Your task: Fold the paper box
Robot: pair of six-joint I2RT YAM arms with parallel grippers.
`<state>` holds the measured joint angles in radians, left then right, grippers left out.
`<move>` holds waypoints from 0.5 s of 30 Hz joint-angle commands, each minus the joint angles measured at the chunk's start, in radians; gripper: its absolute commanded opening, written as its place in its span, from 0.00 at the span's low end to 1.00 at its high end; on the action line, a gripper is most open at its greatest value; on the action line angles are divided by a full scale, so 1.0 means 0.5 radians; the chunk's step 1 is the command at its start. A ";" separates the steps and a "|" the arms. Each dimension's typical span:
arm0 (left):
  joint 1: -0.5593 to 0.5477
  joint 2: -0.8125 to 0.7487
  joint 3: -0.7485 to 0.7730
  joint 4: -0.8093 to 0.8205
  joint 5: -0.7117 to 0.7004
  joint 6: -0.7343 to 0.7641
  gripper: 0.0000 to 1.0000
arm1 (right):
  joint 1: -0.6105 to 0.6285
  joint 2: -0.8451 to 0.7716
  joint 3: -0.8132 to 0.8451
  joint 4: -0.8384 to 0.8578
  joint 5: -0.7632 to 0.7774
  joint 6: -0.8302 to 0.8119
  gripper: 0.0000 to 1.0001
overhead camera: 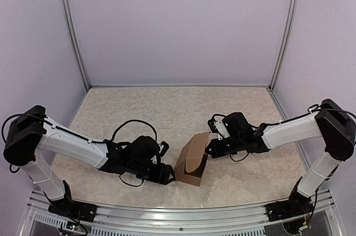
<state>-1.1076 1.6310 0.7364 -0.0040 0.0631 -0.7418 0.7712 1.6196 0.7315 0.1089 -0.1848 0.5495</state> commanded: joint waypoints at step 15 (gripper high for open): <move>0.357 0.118 0.052 0.236 0.035 -0.035 0.74 | 0.253 -0.011 -0.227 0.312 0.204 0.336 0.00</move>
<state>-0.9577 1.6588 0.7406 0.0673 0.0589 -0.7444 0.8524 1.6196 0.6559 0.1989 -0.1551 0.6495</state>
